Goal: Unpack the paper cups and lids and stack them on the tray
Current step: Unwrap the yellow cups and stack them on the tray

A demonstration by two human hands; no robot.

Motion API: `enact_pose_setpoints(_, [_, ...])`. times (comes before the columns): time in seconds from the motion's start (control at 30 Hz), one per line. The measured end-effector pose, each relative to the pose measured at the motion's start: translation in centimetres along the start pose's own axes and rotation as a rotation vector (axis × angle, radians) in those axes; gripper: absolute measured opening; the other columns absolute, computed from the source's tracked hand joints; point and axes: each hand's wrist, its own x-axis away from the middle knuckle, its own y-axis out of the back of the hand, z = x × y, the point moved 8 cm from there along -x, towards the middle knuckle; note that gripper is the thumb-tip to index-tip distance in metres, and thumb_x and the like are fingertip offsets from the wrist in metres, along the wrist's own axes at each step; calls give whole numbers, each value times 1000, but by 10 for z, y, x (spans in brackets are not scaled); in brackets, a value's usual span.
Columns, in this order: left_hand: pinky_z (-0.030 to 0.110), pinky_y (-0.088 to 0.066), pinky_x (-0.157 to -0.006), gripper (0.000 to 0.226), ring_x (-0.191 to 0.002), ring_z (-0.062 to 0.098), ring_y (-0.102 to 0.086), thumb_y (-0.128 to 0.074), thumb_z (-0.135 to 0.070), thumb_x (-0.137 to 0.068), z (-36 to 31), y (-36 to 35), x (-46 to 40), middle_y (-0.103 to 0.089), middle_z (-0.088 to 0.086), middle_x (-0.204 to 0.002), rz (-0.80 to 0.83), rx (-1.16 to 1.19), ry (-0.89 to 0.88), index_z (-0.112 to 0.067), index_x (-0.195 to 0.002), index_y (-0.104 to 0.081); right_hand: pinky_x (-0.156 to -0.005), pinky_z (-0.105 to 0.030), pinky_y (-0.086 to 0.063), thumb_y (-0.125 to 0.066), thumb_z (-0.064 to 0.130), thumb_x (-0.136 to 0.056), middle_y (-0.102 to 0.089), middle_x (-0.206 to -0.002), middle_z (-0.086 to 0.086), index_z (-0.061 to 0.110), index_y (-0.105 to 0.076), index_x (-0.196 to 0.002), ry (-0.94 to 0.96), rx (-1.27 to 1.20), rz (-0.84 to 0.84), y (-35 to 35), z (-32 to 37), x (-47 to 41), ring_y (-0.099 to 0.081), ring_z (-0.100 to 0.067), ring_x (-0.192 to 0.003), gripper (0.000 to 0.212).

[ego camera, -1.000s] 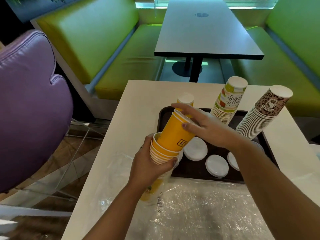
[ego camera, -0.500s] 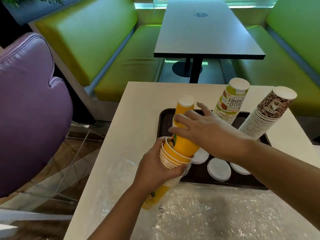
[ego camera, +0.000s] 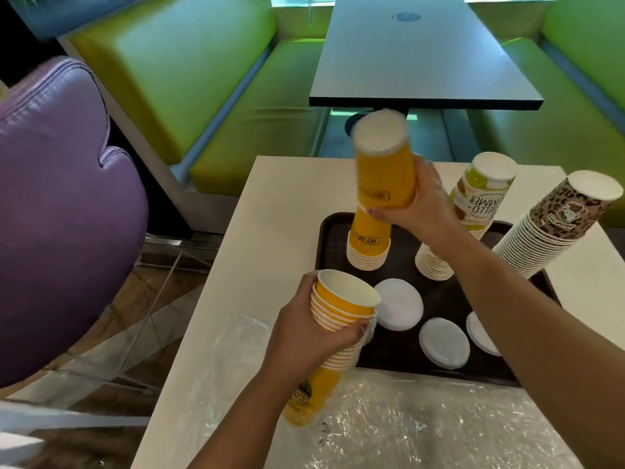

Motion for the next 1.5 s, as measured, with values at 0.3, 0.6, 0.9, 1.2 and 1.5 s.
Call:
enact_pose_setpoints(0.3, [0, -43, -68, 68, -93, -7, -56, -81, -46, -63, 12, -1, -10, -55, -26, -103, -2, 34, 53, -47, -114, -38, -103, -46, -43, -86, 23, -64, -49, -138, -4, 21, -35, -140, -339, -142, 3, -51, -83, -6, -46, -24, -127, 92])
enact_pose_setpoints(0.6, [2, -44, -67, 66, -91, -3, -58, -83, -42, -62, 20, -4, -15, -58, -22, -100, -9, 38, 79, -38, -115, -44, -102, -42, -43, -88, 31, -60, -53, -134, -7, 17, -38, -138, -314, 86, 16, -71, -113, 3, -47, -26, -126, 93])
enact_pose_setpoints(0.9, [0, -43, -66, 68, -91, -9, -56, -85, -42, -60, 20, -4, -12, -56, -24, -99, -21, 32, 62, -40, -114, -43, -95, -28, -44, -78, 43, -69, -47, -128, -6, 20, -42, -132, -160, -30, -294, -36, -68, 36, -46, -11, -113, 76])
enact_pose_setpoints(1.2, [4, -45, -70, 73, -96, -3, -59, -81, -44, -53, 14, -5, 4, -60, -20, -102, -103, 79, -22, -41, -115, -43, -94, -24, -43, -75, 51, -72, -40, -138, 15, 45, -30, -138, 16, 63, 683, -90, 5, 117, -42, -4, -119, 80])
enact_pose_setpoints(1.5, [4, -44, -83, 88, -111, -7, -52, -84, -56, -49, 36, -11, 46, -52, -25, -120, -206, 106, -95, -49, -122, -35, -77, -6, -34, -79, 44, -70, -37, -133, 19, 48, -30, -135, 52, 51, 620, -82, 27, 140, -38, 1, -112, 82])
